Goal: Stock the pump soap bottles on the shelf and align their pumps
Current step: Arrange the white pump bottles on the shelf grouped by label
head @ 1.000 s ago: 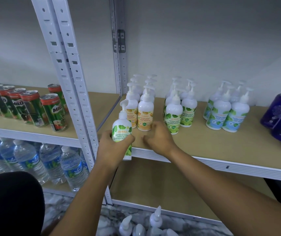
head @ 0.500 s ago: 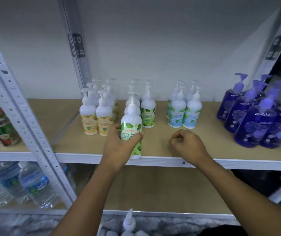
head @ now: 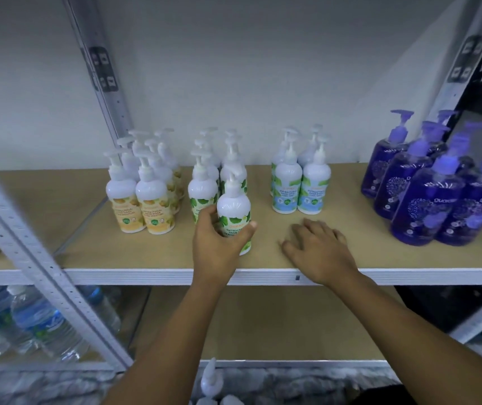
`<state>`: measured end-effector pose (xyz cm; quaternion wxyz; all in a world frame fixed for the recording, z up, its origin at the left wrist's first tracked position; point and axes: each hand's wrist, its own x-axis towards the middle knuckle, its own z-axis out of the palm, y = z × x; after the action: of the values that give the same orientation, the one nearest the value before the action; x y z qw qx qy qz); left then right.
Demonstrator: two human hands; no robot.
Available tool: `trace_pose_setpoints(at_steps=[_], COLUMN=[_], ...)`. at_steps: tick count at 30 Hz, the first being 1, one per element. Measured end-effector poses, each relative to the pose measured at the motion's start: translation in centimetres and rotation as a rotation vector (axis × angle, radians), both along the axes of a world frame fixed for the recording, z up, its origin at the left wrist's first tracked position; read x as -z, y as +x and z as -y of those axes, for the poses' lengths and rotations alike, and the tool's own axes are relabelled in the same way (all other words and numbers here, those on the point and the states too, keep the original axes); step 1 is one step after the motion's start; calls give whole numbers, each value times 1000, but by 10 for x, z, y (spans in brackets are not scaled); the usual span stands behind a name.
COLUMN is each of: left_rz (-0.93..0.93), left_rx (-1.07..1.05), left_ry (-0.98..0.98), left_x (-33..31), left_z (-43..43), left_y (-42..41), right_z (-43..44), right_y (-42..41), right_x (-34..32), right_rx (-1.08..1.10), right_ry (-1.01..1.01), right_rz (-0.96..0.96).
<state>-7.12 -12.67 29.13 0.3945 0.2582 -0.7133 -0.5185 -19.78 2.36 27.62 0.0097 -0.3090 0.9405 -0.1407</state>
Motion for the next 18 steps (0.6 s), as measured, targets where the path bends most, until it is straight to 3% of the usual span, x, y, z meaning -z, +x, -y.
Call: trace_pose_setpoints(at_steps=[4, 8, 18], left_rz=[156, 492, 603], left_rx=[-53, -247, -363], left_ry=[15, -193, -256], left_x=[8, 12, 14], left_z=[1, -4, 8], left_y=[2, 7, -11], right_z=[0, -1, -1], right_y=[2, 3, 2], right_x=[-2, -4, -3], right_rx=[2, 9, 16], right_ry=[5, 7, -8], right_rz=[6, 21, 28])
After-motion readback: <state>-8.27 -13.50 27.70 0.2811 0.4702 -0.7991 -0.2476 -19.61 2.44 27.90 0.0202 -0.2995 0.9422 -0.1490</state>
